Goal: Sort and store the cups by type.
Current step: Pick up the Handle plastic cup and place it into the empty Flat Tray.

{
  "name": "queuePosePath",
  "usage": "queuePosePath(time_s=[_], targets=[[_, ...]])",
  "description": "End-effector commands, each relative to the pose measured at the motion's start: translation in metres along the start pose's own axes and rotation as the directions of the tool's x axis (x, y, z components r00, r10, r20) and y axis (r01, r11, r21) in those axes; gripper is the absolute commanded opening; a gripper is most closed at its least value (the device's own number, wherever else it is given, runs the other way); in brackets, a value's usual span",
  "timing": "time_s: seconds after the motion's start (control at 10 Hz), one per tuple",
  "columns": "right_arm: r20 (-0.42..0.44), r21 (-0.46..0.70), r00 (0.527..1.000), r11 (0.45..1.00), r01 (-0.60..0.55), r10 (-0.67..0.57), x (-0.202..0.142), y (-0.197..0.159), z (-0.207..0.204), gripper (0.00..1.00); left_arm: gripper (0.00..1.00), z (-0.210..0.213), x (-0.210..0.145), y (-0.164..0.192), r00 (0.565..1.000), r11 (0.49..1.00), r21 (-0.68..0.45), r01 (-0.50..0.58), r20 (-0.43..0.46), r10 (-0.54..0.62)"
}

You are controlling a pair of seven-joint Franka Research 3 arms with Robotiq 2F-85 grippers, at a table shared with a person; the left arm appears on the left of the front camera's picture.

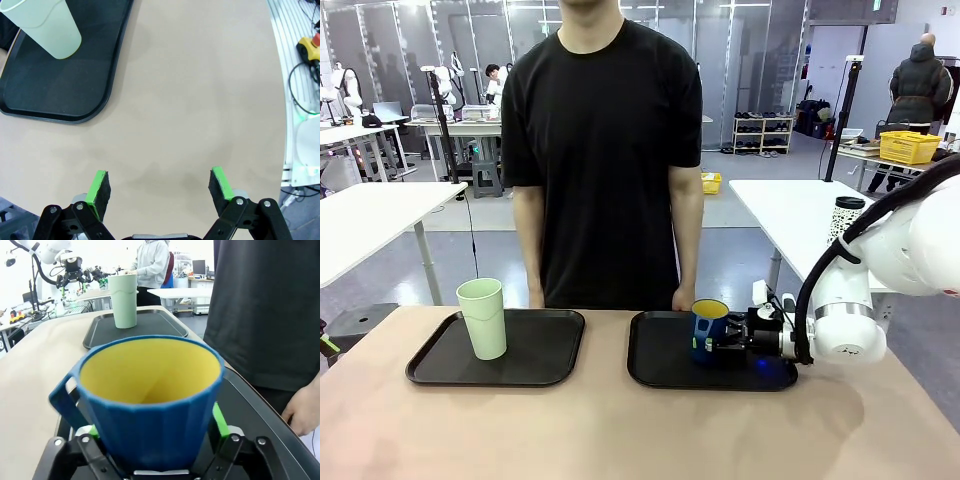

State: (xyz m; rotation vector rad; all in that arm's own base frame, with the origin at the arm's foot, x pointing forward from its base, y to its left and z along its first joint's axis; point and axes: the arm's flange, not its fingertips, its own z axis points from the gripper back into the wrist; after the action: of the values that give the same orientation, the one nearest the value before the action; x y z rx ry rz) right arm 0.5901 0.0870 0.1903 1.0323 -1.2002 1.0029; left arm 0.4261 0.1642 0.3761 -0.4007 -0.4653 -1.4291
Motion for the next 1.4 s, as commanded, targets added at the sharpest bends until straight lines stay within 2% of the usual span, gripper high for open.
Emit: queuePosePath(time_s=[0.0,0.4,1.3], targets=[[-0.015,-0.028,1.0,0.999,0.021,-0.022,0.001,-0.003,-0.001,1.0,1.0,0.002,-0.002,0.004,0.999,1.0,0.011,0.018,0.027,-0.019],[-0.034,-0.019,0.999,1.0,0.016,-0.017,0.0,-0.002,0.003,1.0,1.0,0.002,-0.002,0.004,0.999,1.0,0.011,0.018,0.027,-0.019],[-0.004,-0.009,1.0,1.0,0.011,-0.011,0.017,0.006,0.02,1.0,1.0,0.002,-0.002,0.004,0.999,1.0,0.011,0.018,0.027,-0.019]])
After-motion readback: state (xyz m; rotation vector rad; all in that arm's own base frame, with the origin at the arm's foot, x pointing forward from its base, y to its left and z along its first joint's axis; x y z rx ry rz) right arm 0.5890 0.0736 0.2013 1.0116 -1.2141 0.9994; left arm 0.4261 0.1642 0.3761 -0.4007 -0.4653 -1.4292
